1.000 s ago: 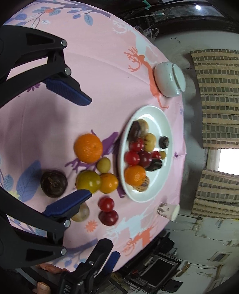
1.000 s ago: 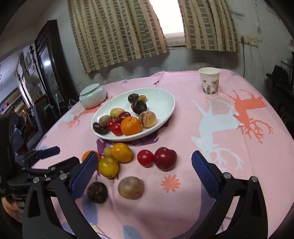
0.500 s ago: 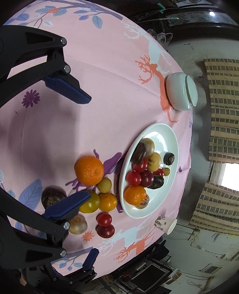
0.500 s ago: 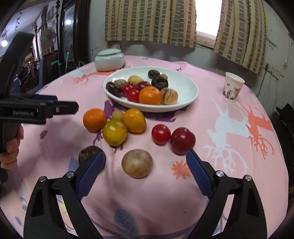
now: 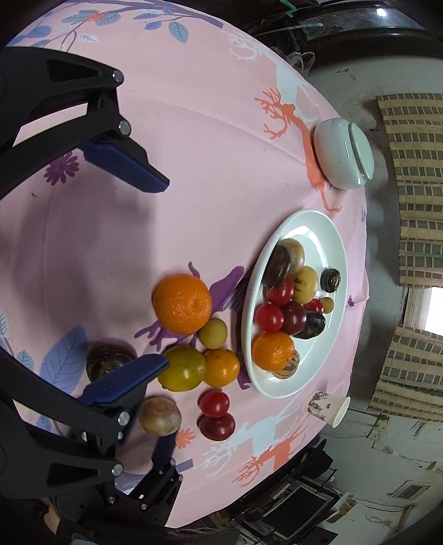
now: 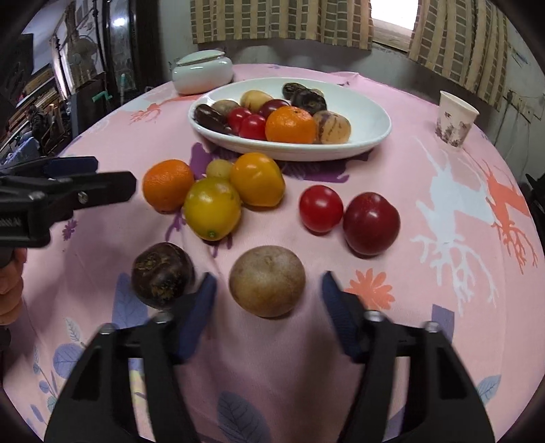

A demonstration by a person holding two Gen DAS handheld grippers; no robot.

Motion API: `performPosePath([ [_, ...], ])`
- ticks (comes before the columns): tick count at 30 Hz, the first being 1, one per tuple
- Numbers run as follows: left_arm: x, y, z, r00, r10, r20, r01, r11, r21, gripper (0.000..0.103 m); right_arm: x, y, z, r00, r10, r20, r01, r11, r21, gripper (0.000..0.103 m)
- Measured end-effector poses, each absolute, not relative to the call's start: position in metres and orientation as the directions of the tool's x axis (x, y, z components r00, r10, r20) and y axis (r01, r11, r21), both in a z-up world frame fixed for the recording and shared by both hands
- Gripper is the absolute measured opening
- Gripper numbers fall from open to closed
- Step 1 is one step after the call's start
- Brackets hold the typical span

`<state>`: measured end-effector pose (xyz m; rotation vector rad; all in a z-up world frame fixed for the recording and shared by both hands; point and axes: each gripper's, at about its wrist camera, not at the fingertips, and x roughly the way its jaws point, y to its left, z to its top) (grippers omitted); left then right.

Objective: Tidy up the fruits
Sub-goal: 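Grasp a brown round fruit with the right tool while the left tool grasps another mangosteen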

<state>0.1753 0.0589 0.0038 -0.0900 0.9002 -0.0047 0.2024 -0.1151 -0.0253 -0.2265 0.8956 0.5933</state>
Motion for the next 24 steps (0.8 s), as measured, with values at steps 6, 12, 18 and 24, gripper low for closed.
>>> performPosePath([
  [6,0.175,0.054,0.001,0.613,-0.036,-0.789,-0.020,0.998,-0.061,0.097,0.200,-0.117,-0.021,0.471,0.408,-0.782,-0.586,0.807,0.068,0.040],
  [12,0.172,0.045,0.002,0.612,-0.059,-0.789,0.019,0.998,-0.060,0.097,0.205,-0.143,-0.001,0.527,0.392,-0.754,-0.511,0.855,0.087,0.040],
  [18,0.170,0.022,-0.011,0.582,-0.050,-0.812,0.067,0.998,-0.014,0.097,0.214,-0.157,0.001,0.530,0.381,-0.758,-0.474,0.874,0.107,0.040],
  [24,0.163,0.007,-0.013,0.580,-0.077,-0.811,0.095,0.995,-0.027,0.097,0.214,-0.156,-0.001,0.519,0.387,-0.762,-0.486,0.867,0.109,0.040],
])
